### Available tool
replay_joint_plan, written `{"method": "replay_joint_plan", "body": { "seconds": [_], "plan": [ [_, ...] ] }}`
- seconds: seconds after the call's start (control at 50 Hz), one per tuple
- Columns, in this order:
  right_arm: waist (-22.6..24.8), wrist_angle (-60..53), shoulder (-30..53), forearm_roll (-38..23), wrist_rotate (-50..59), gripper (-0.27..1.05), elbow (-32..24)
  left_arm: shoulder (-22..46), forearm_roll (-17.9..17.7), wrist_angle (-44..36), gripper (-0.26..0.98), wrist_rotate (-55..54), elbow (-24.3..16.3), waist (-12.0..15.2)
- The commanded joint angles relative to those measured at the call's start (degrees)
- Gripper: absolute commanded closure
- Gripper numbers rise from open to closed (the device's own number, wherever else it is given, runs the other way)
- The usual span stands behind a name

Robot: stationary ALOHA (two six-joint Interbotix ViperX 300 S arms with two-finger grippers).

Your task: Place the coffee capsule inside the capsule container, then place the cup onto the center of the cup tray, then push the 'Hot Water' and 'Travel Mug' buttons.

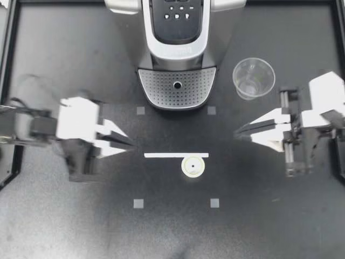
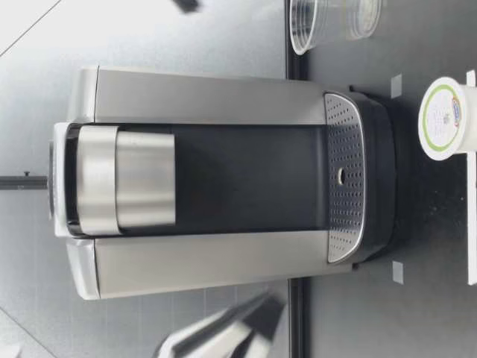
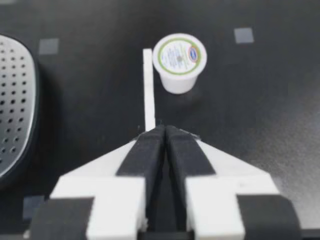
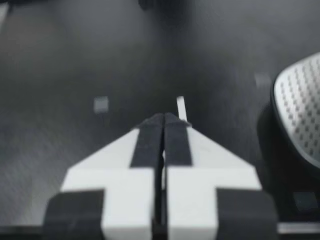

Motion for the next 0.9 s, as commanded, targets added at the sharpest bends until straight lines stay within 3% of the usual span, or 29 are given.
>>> {"method": "replay_joint_plan", "body": {
  "seconds": [0.0, 0.22, 0.5, 0.88],
  "plan": [
    [0.0, -0.4, 2.6, -0.1, -0.2, 0.71, -1.6, 2.2, 0.1, 0.0, 0.56, 0.3, -3.6, -0.4],
    [1.8, -0.4, 8.8, -0.3, -0.3, 0.71, -2.7, 8.2, 0.1, 0.3, 0.45, 1.3, -8.7, -1.4],
    [3.3, -0.5, 14.9, -0.3, -0.2, 0.71, -4.7, 14.9, 0.0, 0.4, -0.16, 0.3, -13.9, -1.7],
    [3.5, -0.5, 21.1, -0.3, -0.3, 0.71, -7.2, 20.8, -0.4, 0.4, -0.13, -0.1, -18.0, -1.7]
  ]
}}
